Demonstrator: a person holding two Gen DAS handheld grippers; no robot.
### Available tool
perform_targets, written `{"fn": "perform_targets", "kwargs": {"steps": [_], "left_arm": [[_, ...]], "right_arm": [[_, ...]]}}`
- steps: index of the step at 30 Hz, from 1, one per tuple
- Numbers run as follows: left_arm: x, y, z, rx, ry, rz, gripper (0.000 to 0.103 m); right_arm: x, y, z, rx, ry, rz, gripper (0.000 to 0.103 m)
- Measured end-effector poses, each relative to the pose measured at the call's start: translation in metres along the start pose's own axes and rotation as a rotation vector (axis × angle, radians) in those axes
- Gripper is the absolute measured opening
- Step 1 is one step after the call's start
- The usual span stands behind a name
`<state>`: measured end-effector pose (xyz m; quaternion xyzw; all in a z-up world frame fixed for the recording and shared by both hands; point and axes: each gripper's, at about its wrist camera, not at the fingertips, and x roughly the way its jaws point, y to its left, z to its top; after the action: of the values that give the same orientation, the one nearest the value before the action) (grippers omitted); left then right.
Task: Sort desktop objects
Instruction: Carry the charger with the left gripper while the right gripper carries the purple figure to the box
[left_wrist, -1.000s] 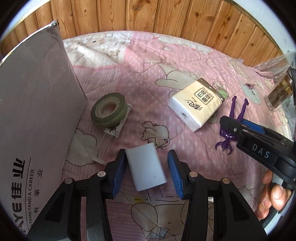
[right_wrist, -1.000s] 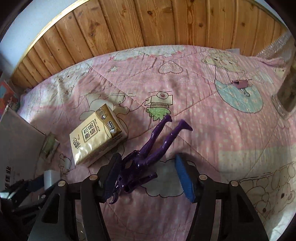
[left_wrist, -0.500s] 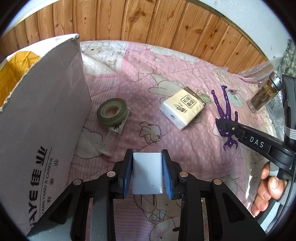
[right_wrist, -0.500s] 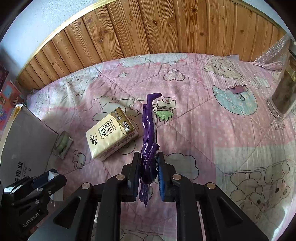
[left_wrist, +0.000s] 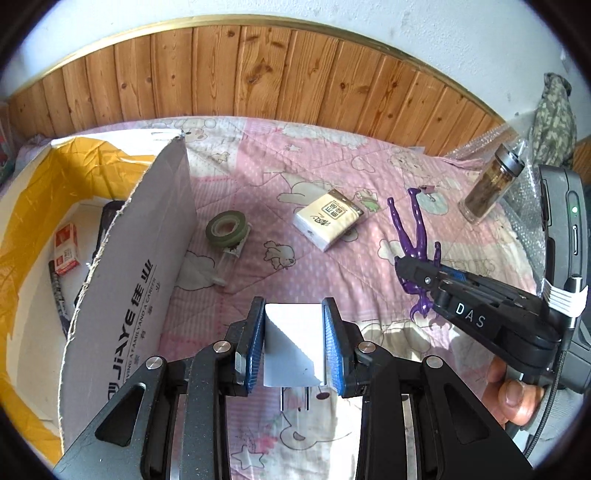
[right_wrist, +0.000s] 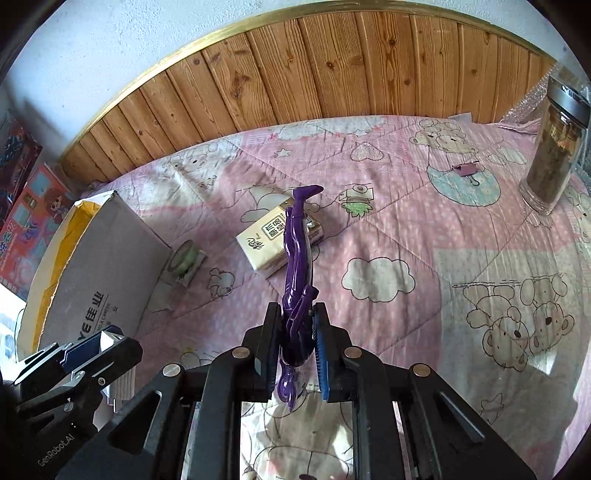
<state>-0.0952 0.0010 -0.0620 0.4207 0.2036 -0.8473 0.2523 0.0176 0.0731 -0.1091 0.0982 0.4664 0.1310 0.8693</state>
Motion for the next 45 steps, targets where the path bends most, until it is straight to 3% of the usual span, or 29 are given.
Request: {"fn": "perform_targets", "kwargs": {"steps": [9, 10, 26, 45], "left_arm": [[-0.031, 0.011, -0.02, -0.003, -0.009, 0.012, 0.031], [-0.034, 0.013, -0.022, -0.007, -0.01, 0.012, 0.031], [-0.085, 0.023, -0.041, 0.028, -0.052, 0.002, 0.031], [-0.148, 0.065, -0.039, -0.011, -0.138, -0.006, 0.031]], "right_arm": [[-0.03, 0.017, -0.037, 0.017, -0.011, 0.054, 0.018], [-0.032, 0.019, -0.041, -0.046, 0.016, 0.098, 0.018], [-0.087, 0.046, -0.094, -0.145, -0.006, 0.119, 0.018], [-0.148, 0.112, -0.12, -0.362, -0.016, 0.214, 0.018]]}}
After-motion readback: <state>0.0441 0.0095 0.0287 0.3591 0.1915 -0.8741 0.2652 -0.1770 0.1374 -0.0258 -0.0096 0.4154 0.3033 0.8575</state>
